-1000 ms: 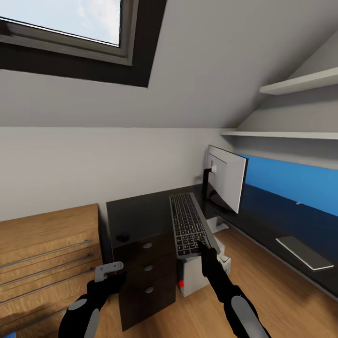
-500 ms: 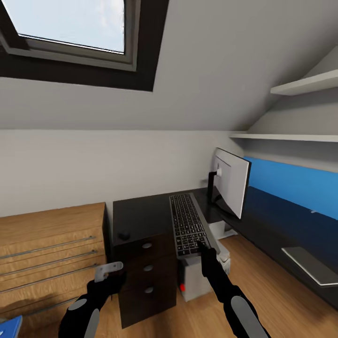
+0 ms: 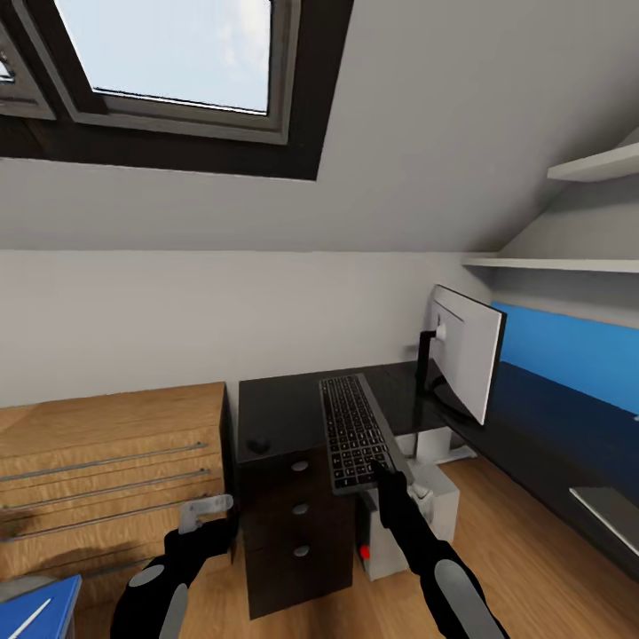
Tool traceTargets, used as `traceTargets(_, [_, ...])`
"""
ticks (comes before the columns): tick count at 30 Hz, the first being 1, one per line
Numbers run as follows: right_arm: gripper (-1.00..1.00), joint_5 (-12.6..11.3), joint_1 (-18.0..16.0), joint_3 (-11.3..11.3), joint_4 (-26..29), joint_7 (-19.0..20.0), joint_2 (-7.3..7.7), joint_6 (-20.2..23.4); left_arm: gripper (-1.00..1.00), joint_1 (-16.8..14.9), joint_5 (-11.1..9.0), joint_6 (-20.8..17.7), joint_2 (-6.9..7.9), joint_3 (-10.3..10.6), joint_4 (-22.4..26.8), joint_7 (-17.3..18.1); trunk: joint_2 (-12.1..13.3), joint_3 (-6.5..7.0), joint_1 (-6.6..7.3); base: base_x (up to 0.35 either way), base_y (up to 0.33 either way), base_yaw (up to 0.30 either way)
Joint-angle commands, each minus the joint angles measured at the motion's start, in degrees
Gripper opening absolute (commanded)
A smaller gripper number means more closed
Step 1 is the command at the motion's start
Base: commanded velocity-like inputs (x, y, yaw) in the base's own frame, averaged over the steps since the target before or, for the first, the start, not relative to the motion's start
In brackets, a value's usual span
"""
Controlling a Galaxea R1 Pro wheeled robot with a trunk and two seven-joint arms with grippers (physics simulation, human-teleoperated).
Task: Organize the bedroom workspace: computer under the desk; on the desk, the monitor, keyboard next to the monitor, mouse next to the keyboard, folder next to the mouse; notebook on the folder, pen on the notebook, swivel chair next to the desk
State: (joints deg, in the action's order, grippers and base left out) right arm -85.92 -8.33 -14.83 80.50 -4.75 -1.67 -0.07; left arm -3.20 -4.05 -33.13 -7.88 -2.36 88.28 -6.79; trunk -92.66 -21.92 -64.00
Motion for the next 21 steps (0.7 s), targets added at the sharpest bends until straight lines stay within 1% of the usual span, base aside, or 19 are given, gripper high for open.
traceTargets(1, [-1.00, -0.5, 0.0, 0.0, 0.1, -0.2, 0.00, 0.0, 1.00, 0.0, -0.4, -0.3, -0.03, 0.0, 0.1, -0.3, 0.0, 0.00, 0.00, 0.000, 0.000, 0.193])
traceTargets(9, [-1.00, -0.5, -0.1, 0.0, 0.1, -0.2, 0.04, 0.0, 1.00, 0.0, -0.4, -0.2, -0.03, 0.0, 0.1, -0.3, 0.0, 0.51, 0.00, 0.001, 0.000, 0.193])
traceTargets(12, [-1.00, -0.5, 0.0, 0.0, 0.1, -0.2, 0.07, 0.0, 1.00, 0.0, -0.4, -0.1, -0.03, 0.0, 0.1, -0.3, 0.0, 0.68, 0.00, 0.068, -0.043, 0.193])
traceTargets(16, [-1.00, -0.5, 0.0, 0.0, 0.1, -0.2, 0.09, 0.0, 1.00, 0.0, -0.4, 0.1, 0.02, 0.0, 0.1, -0.4, 0.0, 0.91, 0.00, 0.165, -0.126, 0.194])
traceTargets(21, [-1.00, -0.5, -0.1, 0.0, 0.1, -0.3, 0.07, 0.0, 1.00, 0.0, -0.4, 0.2, 0.05, 0.0, 0.1, -0.3, 0.0, 1.17, 0.00, 0.257, -0.172, 0.193])
